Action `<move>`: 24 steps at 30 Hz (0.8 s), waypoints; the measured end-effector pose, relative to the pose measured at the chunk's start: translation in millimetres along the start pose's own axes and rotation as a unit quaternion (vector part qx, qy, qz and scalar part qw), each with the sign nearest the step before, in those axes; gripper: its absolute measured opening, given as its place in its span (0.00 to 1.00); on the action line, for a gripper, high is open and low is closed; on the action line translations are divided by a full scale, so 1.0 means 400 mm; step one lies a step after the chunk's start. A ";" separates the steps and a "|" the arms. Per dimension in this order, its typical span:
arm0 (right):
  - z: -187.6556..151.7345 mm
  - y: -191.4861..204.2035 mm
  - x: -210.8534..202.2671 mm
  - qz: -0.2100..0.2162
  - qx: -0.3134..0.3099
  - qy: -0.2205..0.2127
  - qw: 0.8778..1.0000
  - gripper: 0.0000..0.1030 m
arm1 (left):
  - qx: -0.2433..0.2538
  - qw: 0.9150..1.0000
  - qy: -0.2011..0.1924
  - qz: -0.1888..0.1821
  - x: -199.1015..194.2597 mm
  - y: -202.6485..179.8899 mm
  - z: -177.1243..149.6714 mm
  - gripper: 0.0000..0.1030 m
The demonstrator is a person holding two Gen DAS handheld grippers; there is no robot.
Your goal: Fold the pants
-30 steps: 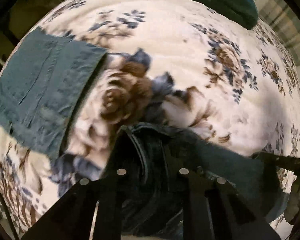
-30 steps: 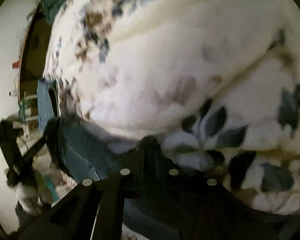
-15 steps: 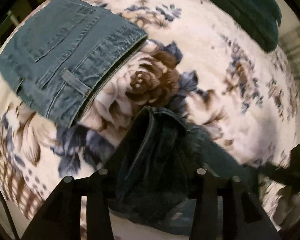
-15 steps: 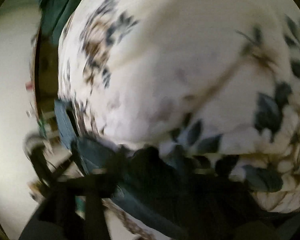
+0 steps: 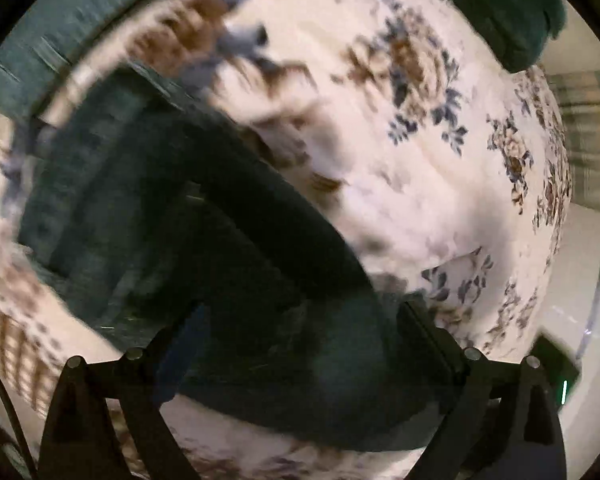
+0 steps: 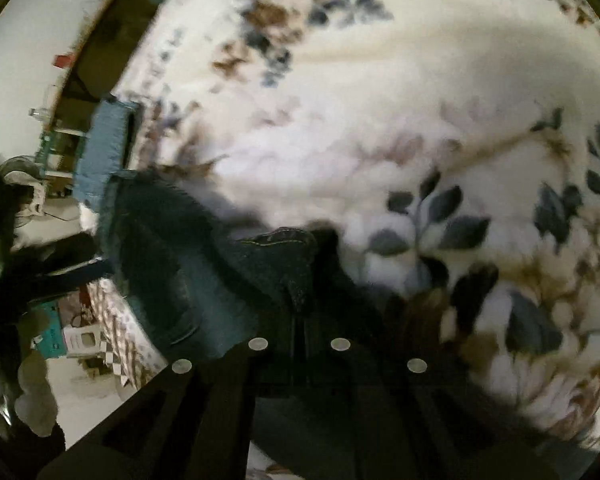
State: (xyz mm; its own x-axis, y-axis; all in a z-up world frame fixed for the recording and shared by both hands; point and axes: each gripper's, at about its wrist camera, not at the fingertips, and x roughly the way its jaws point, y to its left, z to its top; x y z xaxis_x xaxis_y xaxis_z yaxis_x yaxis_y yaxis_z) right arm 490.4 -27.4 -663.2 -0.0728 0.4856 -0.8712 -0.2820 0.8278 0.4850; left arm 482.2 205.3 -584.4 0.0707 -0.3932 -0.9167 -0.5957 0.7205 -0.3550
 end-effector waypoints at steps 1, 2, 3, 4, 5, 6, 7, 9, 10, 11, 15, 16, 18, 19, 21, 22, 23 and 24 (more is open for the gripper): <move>-0.016 0.006 -0.014 0.005 -0.005 -0.010 1.000 0.03 | -0.016 1.000 0.016 -0.004 0.022 -0.004 0.013 0.93; -0.033 0.018 -0.025 0.016 -0.012 -0.022 1.000 0.03 | -0.026 0.999 0.031 -0.007 0.041 -0.007 0.022 0.93; -0.046 0.028 -0.035 0.026 -0.018 -0.032 0.999 0.03 | -0.037 0.998 0.044 -0.006 0.060 -0.009 0.027 0.93; -0.062 0.041 -0.041 0.036 -0.024 -0.038 0.998 0.03 | -0.047 0.997 0.055 -0.001 0.081 -0.008 0.035 0.93; -0.079 0.045 -0.044 0.050 -0.028 -0.037 0.998 0.03 | -0.048 0.997 0.063 0.010 0.095 -0.012 0.039 0.93; -0.095 0.045 -0.048 0.061 -0.028 -0.040 0.997 0.03 | -0.052 0.996 0.068 0.017 0.113 -0.013 0.047 0.91; -0.104 0.052 -0.047 0.070 -0.028 -0.038 0.996 0.03 | -0.050 0.996 0.068 0.028 0.120 -0.017 0.047 0.87; -0.122 0.048 -0.032 0.085 -0.028 -0.031 0.995 0.03 | -0.039 0.995 0.061 0.066 0.135 -0.024 0.047 0.51; -0.123 0.048 -0.020 0.093 -0.026 -0.021 0.995 0.03 | -0.031 0.994 0.054 0.086 0.141 -0.023 0.044 0.46; -0.118 0.034 -0.006 0.101 -0.012 -0.009 0.995 0.03 | -0.027 0.995 0.048 0.085 0.143 -0.018 0.038 0.43; -0.069 -0.048 0.033 0.151 0.077 0.022 0.985 0.07 | -0.022 0.996 0.036 0.078 0.136 -0.015 0.023 0.39; -0.057 -0.071 0.038 0.170 0.096 0.025 0.981 0.12 | -0.022 0.996 0.035 0.076 0.136 -0.014 0.021 0.39; -0.028 -0.112 0.053 0.201 0.130 0.034 0.970 0.34 | -0.020 0.996 0.035 0.075 0.135 -0.013 0.020 0.39; -0.011 -0.127 0.066 0.213 0.143 0.039 0.966 0.48 | -0.020 0.997 0.035 0.073 0.136 -0.015 0.019 0.39; 0.024 -0.143 0.107 0.221 0.162 0.063 0.960 0.53 | -0.022 0.997 0.034 0.067 0.131 -0.005 0.016 0.39; 0.039 -0.142 0.122 0.217 0.161 0.073 0.960 0.53 | -0.020 0.997 0.034 0.064 0.130 0.002 0.015 0.40; 0.058 -0.134 0.144 0.223 0.154 0.093 0.958 0.53 | -0.020 0.997 0.034 0.061 0.131 0.008 0.018 0.40; 0.070 -0.127 0.173 0.237 0.159 0.116 0.952 0.53 | -0.019 0.998 0.033 0.058 0.128 0.011 0.017 0.41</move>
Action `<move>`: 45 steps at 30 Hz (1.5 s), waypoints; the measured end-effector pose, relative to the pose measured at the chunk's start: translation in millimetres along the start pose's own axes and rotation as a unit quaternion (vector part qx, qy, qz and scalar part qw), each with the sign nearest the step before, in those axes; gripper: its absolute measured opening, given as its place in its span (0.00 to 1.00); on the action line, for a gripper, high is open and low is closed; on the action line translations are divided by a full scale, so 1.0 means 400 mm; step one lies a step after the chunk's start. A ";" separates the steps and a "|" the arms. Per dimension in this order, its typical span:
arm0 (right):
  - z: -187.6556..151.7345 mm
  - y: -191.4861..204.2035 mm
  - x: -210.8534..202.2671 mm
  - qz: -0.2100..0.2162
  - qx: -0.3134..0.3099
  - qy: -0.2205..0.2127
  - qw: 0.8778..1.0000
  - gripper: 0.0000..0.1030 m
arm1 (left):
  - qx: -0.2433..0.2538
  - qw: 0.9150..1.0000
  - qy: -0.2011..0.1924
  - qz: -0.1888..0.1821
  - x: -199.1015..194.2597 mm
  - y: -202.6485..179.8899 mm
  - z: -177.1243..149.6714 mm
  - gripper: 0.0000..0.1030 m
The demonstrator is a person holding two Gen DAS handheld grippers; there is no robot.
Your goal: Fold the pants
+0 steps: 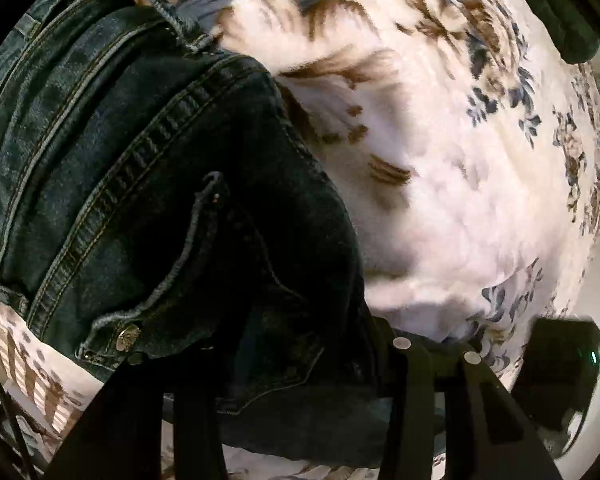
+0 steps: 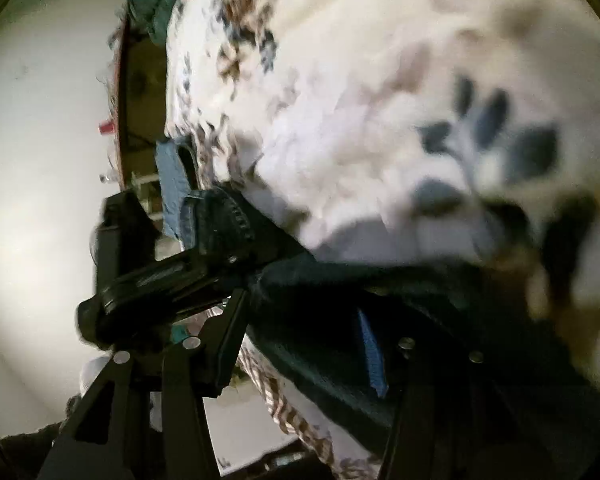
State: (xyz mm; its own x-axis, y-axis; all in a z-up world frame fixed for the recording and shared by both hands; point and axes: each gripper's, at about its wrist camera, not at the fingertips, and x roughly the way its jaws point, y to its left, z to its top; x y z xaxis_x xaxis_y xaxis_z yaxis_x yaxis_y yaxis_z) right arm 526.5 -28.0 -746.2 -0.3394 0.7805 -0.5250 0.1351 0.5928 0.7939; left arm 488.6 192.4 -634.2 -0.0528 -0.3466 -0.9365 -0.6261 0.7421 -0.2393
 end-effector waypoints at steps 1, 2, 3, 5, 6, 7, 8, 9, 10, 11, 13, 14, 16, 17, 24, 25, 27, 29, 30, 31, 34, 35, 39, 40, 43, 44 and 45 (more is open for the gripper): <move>0.014 -0.004 0.030 0.018 0.011 0.025 0.999 0.53 | 0.003 1.000 0.000 -0.006 -0.004 0.001 -0.002 0.42; 0.024 -0.004 0.061 0.029 0.022 0.048 0.998 0.53 | 0.002 1.000 0.000 -0.011 -0.010 0.008 -0.004 0.42; 0.031 -0.009 0.077 0.028 0.033 0.054 0.998 0.53 | -0.005 1.000 -0.001 -0.027 -0.020 0.020 -0.006 0.43; 0.049 -0.023 0.100 0.026 0.056 0.053 0.997 0.43 | -0.012 0.998 -0.010 -0.061 -0.056 0.076 -0.010 0.48; 0.056 -0.032 0.100 0.032 0.073 0.050 0.996 0.20 | -0.012 0.997 -0.016 -0.068 -0.066 0.088 -0.016 0.50; 0.060 -0.036 0.083 0.034 0.086 0.036 0.995 0.14 | -0.009 0.996 -0.027 -0.079 -0.081 0.105 -0.022 0.51; 0.062 -0.034 0.060 0.032 0.086 0.018 0.996 0.12 | -0.008 0.996 -0.033 -0.086 -0.091 0.121 -0.025 0.52; 0.071 -0.034 0.019 0.028 0.086 -0.008 0.996 0.11 | -0.007 0.995 -0.035 -0.088 -0.098 0.138 -0.027 0.50; 0.075 -0.045 -0.008 0.031 0.099 -0.023 0.994 0.10 | -0.007 0.994 -0.035 -0.100 -0.100 0.157 -0.026 0.50; 0.080 -0.063 -0.041 0.051 0.121 -0.033 0.991 0.10 | -0.010 0.993 -0.035 -0.111 -0.102 0.172 -0.021 0.50; 0.089 -0.070 -0.047 0.038 0.122 -0.029 0.991 0.10 | -0.016 0.993 -0.026 -0.117 -0.092 0.187 -0.013 0.50; 0.090 -0.074 -0.042 0.025 0.130 -0.028 0.991 0.11 | -0.019 0.992 -0.023 -0.121 -0.090 0.191 -0.007 0.50; 0.098 -0.078 -0.036 0.010 0.144 -0.026 0.989 0.11 | -0.018 0.992 -0.015 -0.121 -0.091 0.194 -0.004 0.50; 0.102 -0.073 -0.037 0.002 0.147 -0.025 0.989 0.11 | -0.015 0.992 -0.014 -0.121 -0.089 0.192 -0.001 0.50; 0.104 -0.122 -0.038 0.033 0.175 0.019 0.984 0.16 | 0.004 0.992 0.000 -0.123 -0.076 0.166 0.003 0.50; 0.104 -0.143 -0.064 0.039 0.191 0.016 0.981 0.15 | 0.004 0.992 0.003 -0.130 -0.076 0.168 0.005 0.50; 0.110 -0.170 -0.113 0.017 0.204 0.001 0.979 0.15 | 0.010 0.992 0.004 -0.126 -0.079 0.170 0.004 0.50; 0.110 -0.162 -0.134 -0.001 0.199 -0.009 0.980 0.16 | 0.019 0.993 0.001 -0.116 -0.080 0.164 0.001 0.50; 0.109 -0.147 -0.151 -0.026 0.187 -0.027 0.982 0.16 | 0.022 0.993 0.001 -0.113 -0.080 0.163 -0.001 0.50; 0.109 -0.136 -0.171 -0.055 0.178 -0.047 0.981 0.16 | 0.024 0.993 -0.001 -0.112 -0.084 0.161 -0.005 0.50; 0.093 -0.076 -0.256 -0.136 0.141 -0.123 0.973 0.16 | 0.044 0.995 -0.012 -0.089 -0.102 0.140 -0.017 0.50; 0.075 -0.037 -0.275 -0.137 0.115 -0.140 0.974 0.16 | 0.054 0.995 -0.018 -0.081 -0.108 0.132 -0.023 0.52; 0.003 0.075 -0.244 -0.153 0.029 -0.134 0.979 0.44 | 0.099 0.991 -0.069 -0.060 -0.148 0.110 -0.056 0.72; -0.002 0.083 -0.220 -0.148 0.022 -0.118 0.982 0.45 | 0.108 0.989 -0.085 -0.055 -0.155 0.108 -0.061 0.76; -0.022 0.007 -0.153 -0.194 0.049 -0.105 0.974 0.45 | 0.120 0.986 -0.112 -0.019 -0.158 0.113 -0.059 0.95; -0.022 -0.035 -0.146 -0.255 0.071 -0.125 0.956 0.45 | 0.122 0.985 -0.121 -0.004 -0.160 0.117 -0.055 0.95; -0.027 -0.057 -0.145 -0.271 0.086 -0.144 0.948 0.34 | 0.124 0.983 -0.133 0.009 -0.167 0.123 -0.052 0.95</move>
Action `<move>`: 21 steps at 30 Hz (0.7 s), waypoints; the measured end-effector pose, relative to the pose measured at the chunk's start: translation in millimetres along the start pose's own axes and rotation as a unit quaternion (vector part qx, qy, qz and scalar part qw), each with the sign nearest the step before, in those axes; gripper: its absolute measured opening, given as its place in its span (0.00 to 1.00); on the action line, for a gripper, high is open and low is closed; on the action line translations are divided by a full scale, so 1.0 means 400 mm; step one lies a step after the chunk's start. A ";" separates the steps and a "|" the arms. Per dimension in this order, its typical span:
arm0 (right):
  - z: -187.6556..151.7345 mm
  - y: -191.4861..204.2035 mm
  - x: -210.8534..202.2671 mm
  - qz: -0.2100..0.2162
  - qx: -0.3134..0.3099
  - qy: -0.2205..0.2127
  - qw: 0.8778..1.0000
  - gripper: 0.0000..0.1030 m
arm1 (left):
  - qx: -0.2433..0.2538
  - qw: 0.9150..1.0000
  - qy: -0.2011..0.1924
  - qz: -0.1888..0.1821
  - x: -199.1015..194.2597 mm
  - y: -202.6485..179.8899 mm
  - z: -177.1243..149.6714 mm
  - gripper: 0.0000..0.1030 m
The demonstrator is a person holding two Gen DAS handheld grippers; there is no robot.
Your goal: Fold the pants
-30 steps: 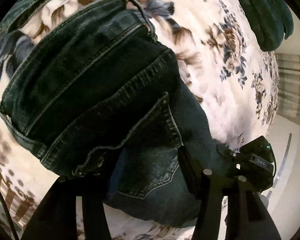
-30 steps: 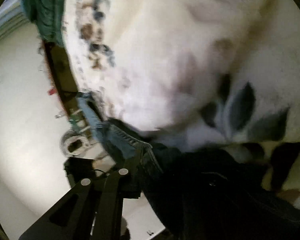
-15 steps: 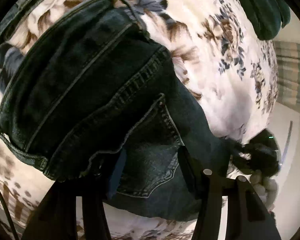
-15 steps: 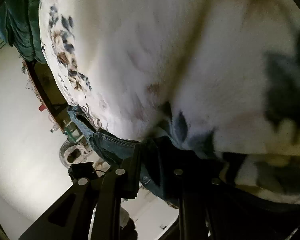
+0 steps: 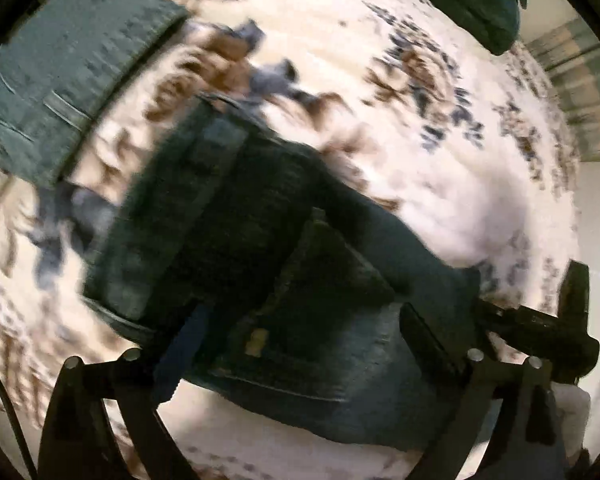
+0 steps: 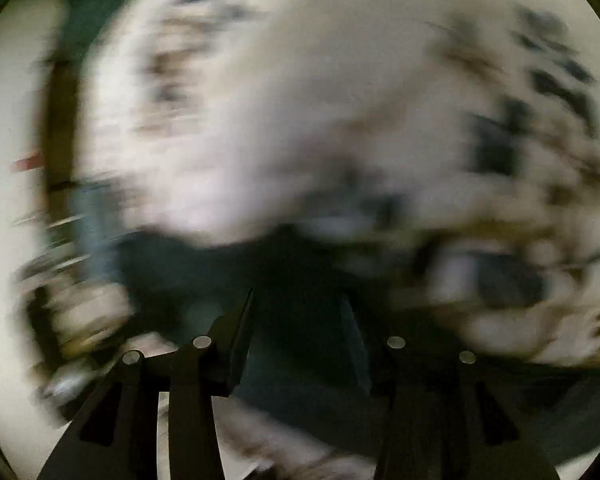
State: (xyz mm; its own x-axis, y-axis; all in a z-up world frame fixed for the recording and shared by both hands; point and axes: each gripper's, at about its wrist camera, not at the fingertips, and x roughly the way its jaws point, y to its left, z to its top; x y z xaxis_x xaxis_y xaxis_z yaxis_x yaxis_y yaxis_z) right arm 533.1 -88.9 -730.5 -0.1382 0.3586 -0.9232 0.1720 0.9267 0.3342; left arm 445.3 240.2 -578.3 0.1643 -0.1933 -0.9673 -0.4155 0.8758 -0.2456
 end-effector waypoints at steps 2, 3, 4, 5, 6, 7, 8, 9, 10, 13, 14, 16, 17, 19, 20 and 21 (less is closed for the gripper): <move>-0.017 -0.033 0.003 0.019 0.052 -0.022 0.998 0.24 | 0.001 1.000 -0.019 0.005 -0.018 0.018 0.005 0.95; -0.035 -0.032 -0.017 0.031 0.067 -0.041 0.996 0.24 | -0.002 0.999 -0.033 0.010 -0.035 0.033 0.008 0.95; -0.053 -0.026 -0.038 0.043 0.070 -0.057 0.995 0.28 | -0.005 0.999 -0.043 0.016 -0.048 0.046 0.008 0.95; -0.082 -0.019 -0.064 0.061 0.073 -0.075 0.993 0.30 | -0.008 0.999 -0.048 0.016 -0.057 0.056 0.008 0.95; -0.115 -0.013 -0.088 0.076 0.076 -0.091 0.990 0.39 | -0.018 0.998 -0.052 0.019 -0.067 0.077 0.005 0.95; -0.154 -0.012 -0.110 0.088 0.079 -0.107 0.987 0.51 | -0.029 0.998 -0.053 0.022 -0.070 0.092 0.001 0.95; -0.195 -0.017 -0.129 0.093 0.084 -0.122 0.985 0.56 | -0.044 0.998 -0.051 0.020 -0.071 0.110 -0.006 0.95; -0.247 -0.029 -0.146 0.086 0.097 -0.137 0.982 0.62 | -0.071 0.997 -0.040 0.014 -0.067 0.139 -0.018 0.95; -0.289 -0.045 -0.156 0.077 0.112 -0.145 0.980 0.62 | -0.093 0.995 -0.031 0.005 -0.063 0.156 -0.028 0.95; -0.446 -0.143 -0.161 0.068 0.214 -0.145 0.964 0.62 | -0.154 0.988 0.004 -0.022 -0.033 0.204 -0.069 0.95; -0.498 -0.190 -0.148 0.082 0.253 -0.137 0.954 0.62 | -0.165 0.986 0.017 -0.028 -0.020 0.214 -0.079 0.95; -0.576 -0.275 -0.110 0.094 0.316 -0.124 0.936 0.62 | -0.187 0.981 0.038 -0.044 0.022 0.224 -0.095 0.95; -0.605 -0.311 -0.091 0.098 0.344 -0.122 0.926 0.62 | -0.197 0.978 0.045 -0.056 0.046 0.227 -0.099 0.95; -0.648 -0.364 -0.050 0.125 0.390 -0.132 0.903 0.62 | -0.202 0.976 0.046 -0.066 0.072 0.222 -0.100 0.82; -0.652 -0.395 -0.038 0.142 0.409 -0.144 0.890 0.62 | -0.197 0.977 0.039 -0.071 0.079 0.215 -0.098 0.69; -0.656 -0.404 -0.028 0.150 0.413 -0.157 0.884 0.61 | -0.188 0.979 0.032 -0.075 0.079 0.206 -0.093 0.51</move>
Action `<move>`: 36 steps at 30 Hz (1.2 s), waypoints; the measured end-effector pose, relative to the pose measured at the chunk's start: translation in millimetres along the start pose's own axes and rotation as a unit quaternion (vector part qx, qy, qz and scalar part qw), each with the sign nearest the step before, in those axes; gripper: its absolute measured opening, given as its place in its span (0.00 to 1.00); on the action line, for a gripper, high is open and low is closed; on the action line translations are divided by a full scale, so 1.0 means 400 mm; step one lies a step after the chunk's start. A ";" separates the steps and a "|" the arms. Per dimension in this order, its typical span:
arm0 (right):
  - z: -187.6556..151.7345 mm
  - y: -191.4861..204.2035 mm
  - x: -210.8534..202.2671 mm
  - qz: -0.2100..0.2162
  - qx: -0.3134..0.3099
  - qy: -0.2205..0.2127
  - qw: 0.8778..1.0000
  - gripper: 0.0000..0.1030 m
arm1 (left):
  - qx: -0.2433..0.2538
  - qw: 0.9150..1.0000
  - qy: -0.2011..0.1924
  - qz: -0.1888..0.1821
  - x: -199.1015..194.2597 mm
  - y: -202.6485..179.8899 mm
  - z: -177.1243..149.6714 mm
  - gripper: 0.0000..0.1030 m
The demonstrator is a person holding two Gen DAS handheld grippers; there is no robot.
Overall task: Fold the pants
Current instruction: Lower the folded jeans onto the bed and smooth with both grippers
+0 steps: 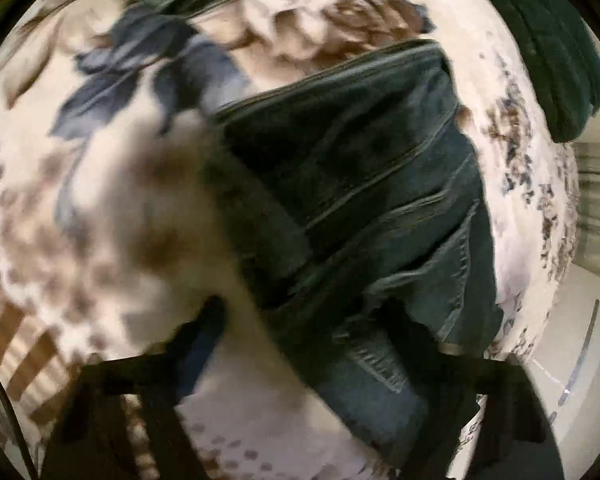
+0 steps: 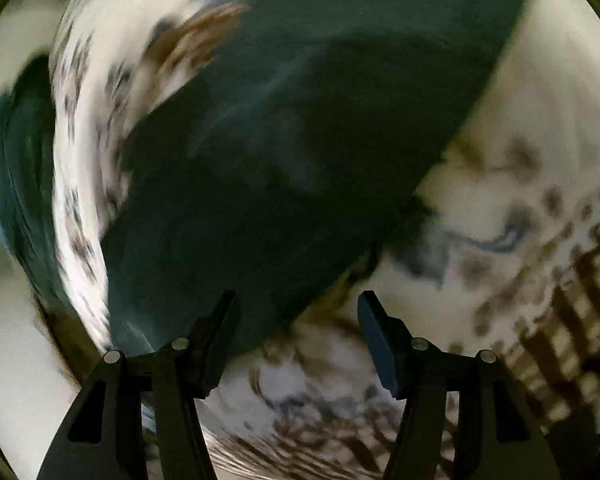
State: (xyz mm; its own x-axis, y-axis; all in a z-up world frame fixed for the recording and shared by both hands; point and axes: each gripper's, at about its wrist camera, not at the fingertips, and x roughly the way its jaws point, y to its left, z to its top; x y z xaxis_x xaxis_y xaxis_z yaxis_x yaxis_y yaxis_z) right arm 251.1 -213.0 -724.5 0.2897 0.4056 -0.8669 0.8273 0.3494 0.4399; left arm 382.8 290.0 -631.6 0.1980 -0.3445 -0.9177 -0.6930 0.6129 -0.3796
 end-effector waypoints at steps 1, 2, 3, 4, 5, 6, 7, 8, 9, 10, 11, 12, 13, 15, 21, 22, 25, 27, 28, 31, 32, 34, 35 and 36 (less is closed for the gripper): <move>0.011 0.001 0.007 0.014 -0.001 -0.011 1.000 0.58 | 0.027 1.000 -0.014 0.006 -0.004 -0.024 -0.001 0.49; 0.026 0.010 0.015 0.016 -0.014 -0.021 1.000 0.53 | 0.045 0.999 -0.026 0.015 -0.013 -0.040 -0.003 0.45; 0.033 0.015 0.017 0.008 -0.021 -0.027 0.999 0.36 | 0.058 0.998 -0.034 0.022 -0.018 -0.049 -0.003 0.41; 0.034 0.026 0.018 -0.008 -0.030 -0.033 0.999 0.16 | 0.067 0.997 -0.039 0.030 -0.025 -0.056 -0.002 0.40; 0.030 0.031 0.012 -0.019 -0.039 -0.040 0.998 0.12 | 0.065 0.996 -0.040 0.037 -0.025 -0.051 0.004 0.35; 0.031 0.023 -0.004 -0.027 -0.046 -0.037 0.998 0.10 | 0.063 0.997 -0.035 0.039 -0.019 -0.037 0.015 0.35; 0.028 0.017 -0.012 -0.042 -0.056 -0.031 0.997 0.10 | 0.059 0.997 -0.021 0.039 -0.003 -0.023 0.024 0.36; 0.026 0.007 -0.002 -0.049 -0.066 -0.020 0.996 0.10 | 0.056 0.998 -0.015 0.037 0.004 -0.016 0.027 0.37; 0.029 0.000 0.012 -0.049 -0.069 -0.011 0.996 0.10 | 0.063 0.997 -0.018 0.040 0.000 -0.021 0.025 0.38; 0.036 -0.008 0.015 -0.046 -0.073 -0.003 0.996 0.11 | 0.083 0.995 -0.021 0.053 -0.008 -0.039 0.018 0.38; 0.052 -0.004 0.024 -0.044 -0.079 0.014 0.996 0.11 | 0.102 0.992 -0.025 0.066 -0.021 -0.061 0.008 0.38; 0.062 -0.001 0.027 -0.038 -0.078 0.025 0.996 0.12 | 0.113 0.990 -0.029 0.076 -0.031 -0.076 -0.002 0.41; 0.070 0.003 0.027 -0.028 -0.073 0.034 0.996 0.18 | 0.129 0.987 -0.035 0.090 -0.048 -0.096 -0.019 0.43; 0.082 0.001 -0.007 -0.006 -0.075 0.036 0.996 0.26 | 0.166 0.978 -0.045 0.117 -0.077 -0.139 -0.061 0.63; 0.120 -0.064 -0.218 0.041 -0.104 -0.076 0.991 0.69 | 0.317 0.931 -0.085 0.157 -0.086 -0.343 -0.297 0.91; 0.145 -0.085 -0.264 0.038 -0.097 -0.100 0.990 0.69 | 0.345 0.921 -0.089 0.158 -0.063 -0.391 -0.353 0.91; 0.281 -0.187 -0.403 0.017 -0.057 -0.177 0.982 0.69 | 0.382 0.907 -0.076 0.159 0.022 -0.493 -0.446 0.92; 0.384 -0.256 -0.470 0.011 -0.023 -0.210 0.977 0.69 | 0.391 0.905 -0.073 0.153 0.067 -0.542 -0.496 0.92; 0.437 -0.288 -0.497 0.009 -0.007 -0.226 0.974 0.69 | 0.397 0.902 -0.071 0.152 0.096 -0.576 -0.530 0.92; 0.609 -0.384 -0.545 -0.009 0.043 -0.245 0.968 0.69 | 0.417 0.893 -0.070 0.153 0.159 -0.650 -0.616 0.92; 0.656 -0.418 -0.554 -0.013 0.057 -0.243 0.968 0.69 | 0.422 0.892 -0.065 0.151 0.178 -0.675 -0.641 0.92; 0.729 -0.492 -0.573 -0.004 0.089 -0.240 0.967 0.69 | 0.431 0.888 -0.062 0.151 0.210 -0.712 -0.693 0.92; 0.751 -0.525 -0.579 0.006 0.103 -0.239 0.965 0.69 | 0.435 0.885 -0.060 0.152 0.222 -0.727 -0.715 0.92; 0.771 -0.551 -0.571 0.024 0.113 -0.233 0.966 0.69 | 0.439 0.883 -0.057 0.153 0.238 -0.741 -0.731 0.92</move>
State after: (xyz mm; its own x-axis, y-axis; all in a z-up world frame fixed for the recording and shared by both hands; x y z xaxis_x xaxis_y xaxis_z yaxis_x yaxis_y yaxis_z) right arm 151.1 -643.3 -695.7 0.4713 -0.0254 -0.8816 0.8763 0.1262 0.4649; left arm 404.5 -132.5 -572.0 0.1985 -0.0243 -0.9798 0.0697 0.9975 -0.0106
